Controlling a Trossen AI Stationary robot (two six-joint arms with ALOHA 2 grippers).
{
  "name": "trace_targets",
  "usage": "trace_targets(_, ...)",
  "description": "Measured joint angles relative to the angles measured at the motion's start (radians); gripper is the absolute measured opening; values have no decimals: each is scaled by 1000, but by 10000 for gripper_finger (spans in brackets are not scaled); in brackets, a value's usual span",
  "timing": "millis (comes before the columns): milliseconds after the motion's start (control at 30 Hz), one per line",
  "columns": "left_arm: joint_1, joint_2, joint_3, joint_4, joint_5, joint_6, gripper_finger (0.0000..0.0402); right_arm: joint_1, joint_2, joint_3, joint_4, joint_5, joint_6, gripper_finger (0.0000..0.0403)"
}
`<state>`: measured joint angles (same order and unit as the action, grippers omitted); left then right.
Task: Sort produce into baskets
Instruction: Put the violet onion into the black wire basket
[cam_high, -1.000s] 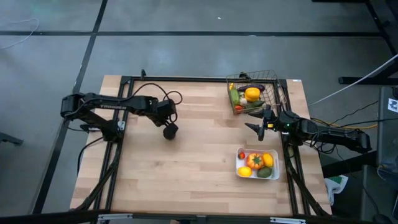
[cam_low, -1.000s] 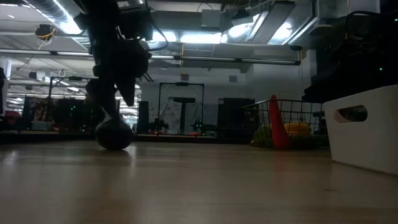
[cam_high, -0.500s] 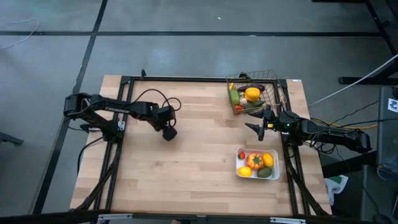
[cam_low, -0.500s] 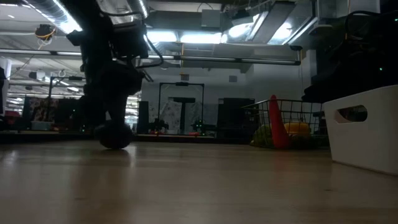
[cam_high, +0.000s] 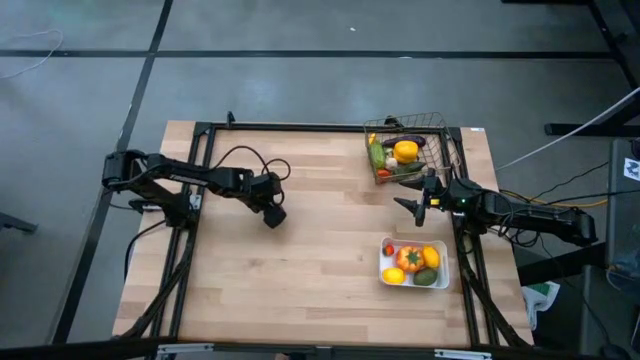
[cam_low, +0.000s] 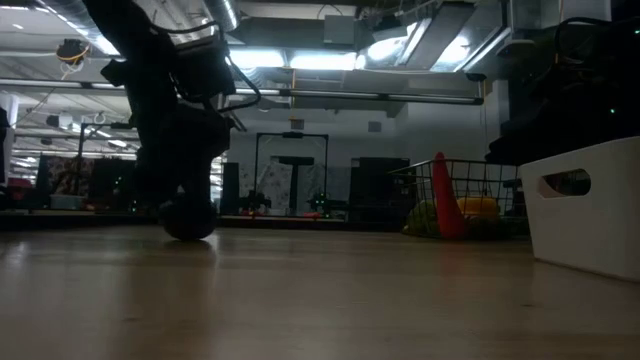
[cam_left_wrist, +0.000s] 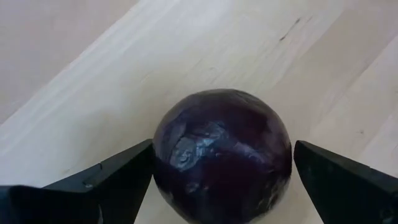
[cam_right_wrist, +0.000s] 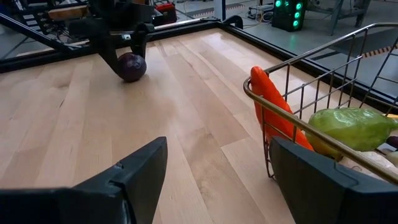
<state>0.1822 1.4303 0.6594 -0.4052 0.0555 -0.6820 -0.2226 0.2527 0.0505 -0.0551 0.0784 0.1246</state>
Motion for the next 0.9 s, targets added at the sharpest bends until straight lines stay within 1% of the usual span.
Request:
trace_targets(100,0,0,0,0,-12,-3,361,0,0,0,0,0,0,280)
trace_targets(333,0,0,0,19,-14,-36,287,0,0,0,0,0,0,280)
trace_targets(467,0,0,0,72,-14,-69,271,0,0,0,0,0,0,280)
trace_targets(600,0,0,0,196,-15,-79,275,0,0,0,0,0,0,280)
trace_targets(700,0,0,0,336,-22,-98,277,0,0,0,0,0,0,280)
trace_targets(900,2,2,0,646,-105,-101,276,0,0,0,0,0,0,280)
